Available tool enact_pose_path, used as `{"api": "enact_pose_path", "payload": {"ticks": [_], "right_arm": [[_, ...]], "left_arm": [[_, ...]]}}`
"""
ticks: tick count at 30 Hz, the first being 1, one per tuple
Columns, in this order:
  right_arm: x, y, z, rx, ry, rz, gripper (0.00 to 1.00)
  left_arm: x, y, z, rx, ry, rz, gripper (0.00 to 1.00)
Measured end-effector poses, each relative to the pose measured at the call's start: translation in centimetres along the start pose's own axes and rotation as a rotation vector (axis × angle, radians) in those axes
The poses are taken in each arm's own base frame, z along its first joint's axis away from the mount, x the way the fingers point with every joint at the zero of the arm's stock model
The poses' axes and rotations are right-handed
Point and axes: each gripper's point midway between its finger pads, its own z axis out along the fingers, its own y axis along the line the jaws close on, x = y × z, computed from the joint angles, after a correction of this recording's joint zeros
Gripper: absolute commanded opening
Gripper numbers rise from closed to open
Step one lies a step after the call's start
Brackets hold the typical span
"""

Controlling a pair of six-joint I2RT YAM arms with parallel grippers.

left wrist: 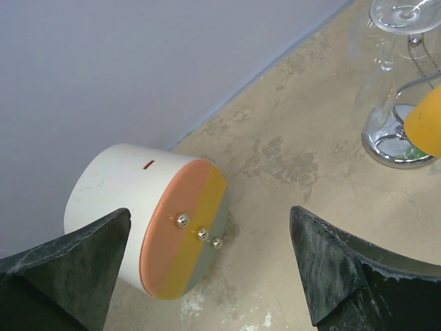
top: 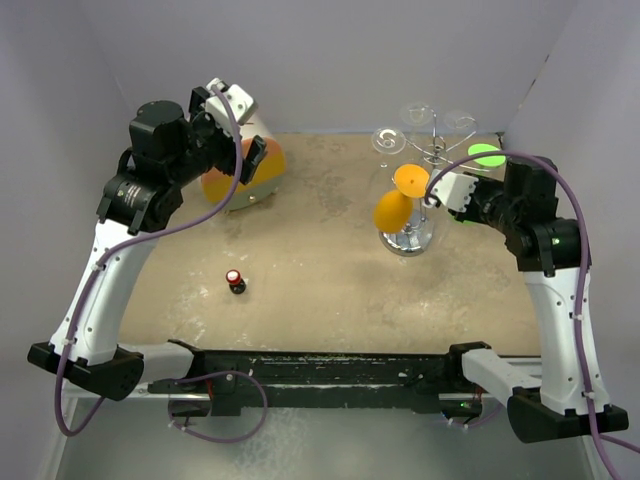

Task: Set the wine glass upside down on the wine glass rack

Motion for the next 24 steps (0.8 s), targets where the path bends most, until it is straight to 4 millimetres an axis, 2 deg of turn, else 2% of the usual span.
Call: {"api": "enact_pose_path", "payload": {"ticks": [18, 20, 22, 24], "right_arm": [[1.9, 0.5, 0.1, 0.014, 0.092, 0.029, 0.51], [2.5, 0.6, 0.1, 0.015, 0.117, 0.04, 0.56], [2.8, 0.6, 0.1, 0.017, 0.127, 0.049, 0.66], [3.3, 0.5, -0.1, 0.025, 0.144, 0.066, 0.7]], "left_arm": [[0.1, 0.0, -0.2, -0.002, 0.001, 0.0, 0.99], [0.1, 0.0, -0.2, -0.002, 0.001, -0.001, 0.99], [0.2, 0.0, -0.2, -0.001, 0.002, -0.001, 0.99], [0.2, 0.0, -0.2, -0.001, 0.003, -0.001, 0.99]]}}
